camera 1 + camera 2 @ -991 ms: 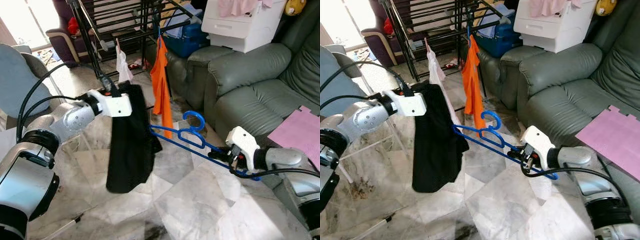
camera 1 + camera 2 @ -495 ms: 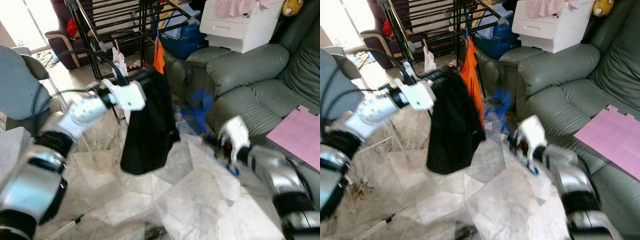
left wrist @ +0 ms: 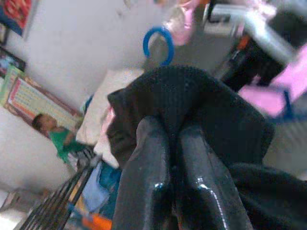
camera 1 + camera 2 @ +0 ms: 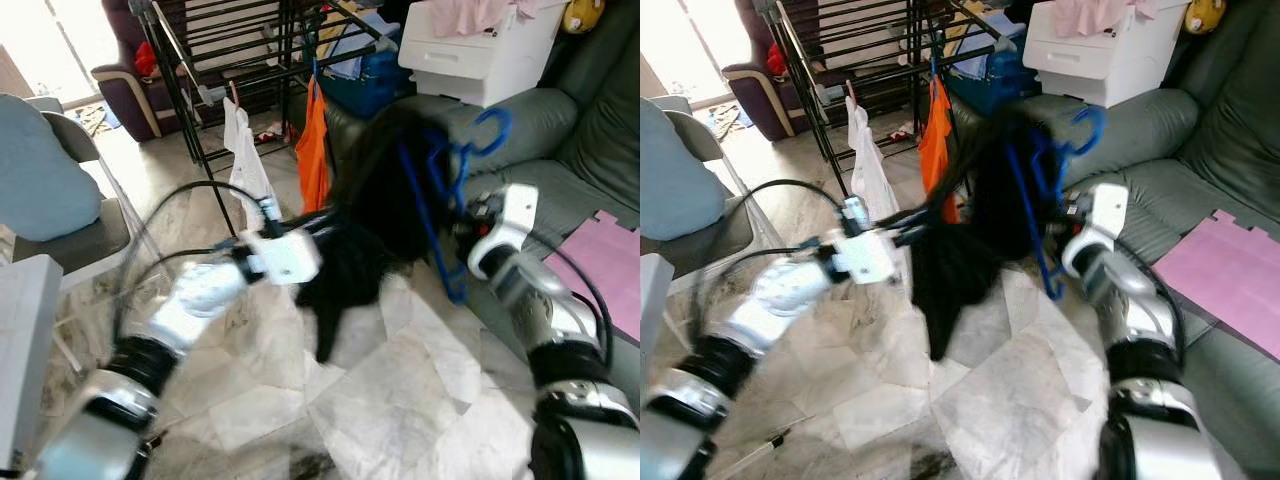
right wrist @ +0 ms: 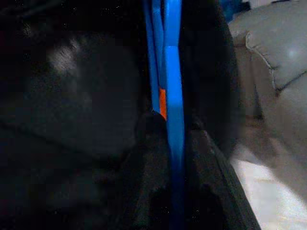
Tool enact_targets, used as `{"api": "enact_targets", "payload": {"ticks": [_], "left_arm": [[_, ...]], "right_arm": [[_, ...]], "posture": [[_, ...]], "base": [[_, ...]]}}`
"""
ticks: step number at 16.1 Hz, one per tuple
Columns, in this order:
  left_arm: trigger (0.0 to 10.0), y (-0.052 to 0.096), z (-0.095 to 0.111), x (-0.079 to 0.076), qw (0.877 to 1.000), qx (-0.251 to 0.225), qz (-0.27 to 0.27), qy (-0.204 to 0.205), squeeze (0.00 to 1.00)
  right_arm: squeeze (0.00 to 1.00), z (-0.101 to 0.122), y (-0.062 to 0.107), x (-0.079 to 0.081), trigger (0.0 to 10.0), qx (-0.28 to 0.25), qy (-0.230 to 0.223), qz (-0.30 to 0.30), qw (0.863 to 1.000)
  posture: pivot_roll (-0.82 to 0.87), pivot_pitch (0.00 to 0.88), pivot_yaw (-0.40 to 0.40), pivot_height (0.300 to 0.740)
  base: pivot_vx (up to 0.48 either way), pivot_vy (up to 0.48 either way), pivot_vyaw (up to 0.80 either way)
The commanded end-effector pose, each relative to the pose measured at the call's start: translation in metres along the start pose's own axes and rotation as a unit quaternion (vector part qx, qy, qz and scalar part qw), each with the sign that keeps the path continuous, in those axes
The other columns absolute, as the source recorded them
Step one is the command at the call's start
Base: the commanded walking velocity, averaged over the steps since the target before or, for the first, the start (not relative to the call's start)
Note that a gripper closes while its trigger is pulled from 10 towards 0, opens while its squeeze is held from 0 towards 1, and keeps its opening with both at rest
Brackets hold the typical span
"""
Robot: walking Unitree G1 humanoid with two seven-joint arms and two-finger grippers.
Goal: Hang hanger
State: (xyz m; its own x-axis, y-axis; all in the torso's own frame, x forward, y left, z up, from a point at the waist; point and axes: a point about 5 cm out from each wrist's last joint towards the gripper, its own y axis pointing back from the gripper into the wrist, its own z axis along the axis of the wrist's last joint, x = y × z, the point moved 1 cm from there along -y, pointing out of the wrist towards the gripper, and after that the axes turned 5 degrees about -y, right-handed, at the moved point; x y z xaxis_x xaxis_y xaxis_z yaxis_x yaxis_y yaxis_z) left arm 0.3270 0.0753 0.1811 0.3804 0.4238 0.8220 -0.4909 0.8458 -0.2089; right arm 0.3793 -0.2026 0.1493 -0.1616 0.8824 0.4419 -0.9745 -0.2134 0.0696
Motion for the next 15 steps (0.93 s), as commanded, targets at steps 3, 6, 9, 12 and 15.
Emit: {"api": "enact_targets", "payload": {"ticks": [3, 6, 9, 12, 15], "left_arm": [[10.0, -0.007, 0.011, -0.026, 0.998, -0.010, -0.033, 0.051, 0.00], [10.0, 0.000, 0.014, -0.046, 0.994, -0.001, -0.063, 0.086, 0.00], [10.0, 0.009, 0.017, -0.058, 0.990, 0.012, -0.085, 0.109, 0.00], [10.0, 0.014, 0.018, -0.066, 0.987, 0.027, -0.102, 0.124, 0.00], [10.0, 0.018, 0.018, -0.071, 0.983, 0.039, -0.117, 0.134, 0.00]], "right_arm": [[0.00, 0.021, -0.008, 0.015, 10.0, -0.061, -0.069, 0.000, 0.996], [0.00, 0.031, -0.009, 0.011, 10.0, -0.088, -0.031, -0.031, 0.995], [0.00, 0.029, -0.008, -0.005, 10.0, -0.078, -0.024, -0.097, 0.992], [0.00, 0.029, -0.009, -0.003, 10.0, -0.075, -0.007, -0.092, 0.993], [0.00, 0.034, -0.010, 0.000, 10.0, -0.085, 0.021, -0.083, 0.993]], "posture": [[-0.15, 0.000, 0.085, 0.740], [-0.15, 0.000, 0.084, 0.740], [-0.15, 0.000, 0.082, 0.740], [-0.16, 0.000, 0.082, 0.740], [-0.17, 0.000, 0.083, 0.740]], "base": [[0.000, 0.000, 0.00], [0.000, 0.000, 0.00], [0.000, 0.000, 0.00], [0.000, 0.000, 0.00], [0.000, 0.000, 0.00]]}}
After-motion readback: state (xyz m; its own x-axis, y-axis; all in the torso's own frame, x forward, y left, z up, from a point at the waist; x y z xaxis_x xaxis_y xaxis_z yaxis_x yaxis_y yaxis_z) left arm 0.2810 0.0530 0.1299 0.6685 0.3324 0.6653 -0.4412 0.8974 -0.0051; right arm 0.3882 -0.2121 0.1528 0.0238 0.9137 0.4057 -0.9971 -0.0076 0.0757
